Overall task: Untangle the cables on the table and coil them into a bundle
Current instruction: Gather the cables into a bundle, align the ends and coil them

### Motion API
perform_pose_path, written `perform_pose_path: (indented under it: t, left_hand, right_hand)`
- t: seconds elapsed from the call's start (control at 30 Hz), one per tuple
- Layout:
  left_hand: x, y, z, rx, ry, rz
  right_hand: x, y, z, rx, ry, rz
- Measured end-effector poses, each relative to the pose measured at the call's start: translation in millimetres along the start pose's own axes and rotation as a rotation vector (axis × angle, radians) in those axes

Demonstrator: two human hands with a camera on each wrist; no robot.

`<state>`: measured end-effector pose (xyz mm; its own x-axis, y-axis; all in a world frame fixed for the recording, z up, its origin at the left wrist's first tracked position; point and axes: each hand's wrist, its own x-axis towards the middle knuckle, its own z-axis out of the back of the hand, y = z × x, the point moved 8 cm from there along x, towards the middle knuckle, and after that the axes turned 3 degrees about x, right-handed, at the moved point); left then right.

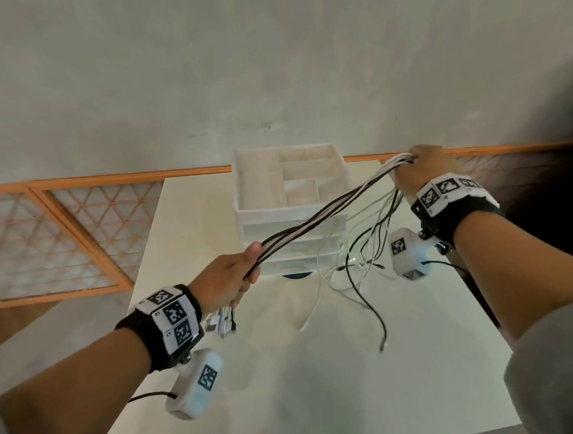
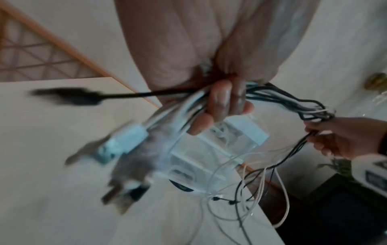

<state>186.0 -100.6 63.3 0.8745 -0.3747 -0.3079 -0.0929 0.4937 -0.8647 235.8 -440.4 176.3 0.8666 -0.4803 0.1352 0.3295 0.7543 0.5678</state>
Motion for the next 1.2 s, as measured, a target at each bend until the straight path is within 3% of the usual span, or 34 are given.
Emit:
perform_pose_path:
  t: [0.27, 0.4, 0.5, 0.6, 0.77, 0.9, 0.97, 1.03, 1.1, 1.2]
  left_hand:
    - [23.5, -59.1, 47.7, -0.029, -0.209, -0.164]
    - [31.5, -75.5, 64.5, -0.032, -0.282, -0.207]
    - [34.1, -64.2, 64.9, 0.058, -0.322, -0.194]
    - [34.0, -33.5, 57.6, 0.127, -0.331, -0.123]
    - [28.5, 6.1, 29.9, 0.312, -0.234, -0.01]
    - [21.3, 11.4, 8.7, 0.36, -0.148, 0.01]
    - [18.0, 7.8, 2.1, 0.388, -0.121, -0.009]
    - [14.6, 2.3, -4.5, 0.447, -0.087, -0.035]
    - [11.0, -3.2, -12.8, 0.479, -0.046, -0.062]
    - [2.2, -10.7, -32.2, 0.506, 0.036, -0.106]
  right_hand:
    - [42.4, 61.0, 58.9, 0.52, -0.342, 0.116]
    - [43.6, 59.3, 69.4, 0.689, -0.439, 0.2]
    - [36.1, 27.2, 33.2, 0.706, -0.353, 0.161]
    - [17.2, -32.2, -40.5, 0.516, -0.122, 0.015]
    - [-56.9, -140.8, -151.2, 0.161, 0.298, -0.264]
    - [-105.3, -178.3, -181.5, 0.119, 0.534, -0.372]
    - [-109.3, -175.7, -172.6, -0.005, 0.58, -0.328]
    - [-102.0, -155.0, -149.3, -0.084, 0.483, -0.216]
    - [-105.3, -112.5, -127.2, 0.075, 0.368, -0.06]
    - [-144.0, -38.2, -125.9, 0.272, 0.468, 0.187]
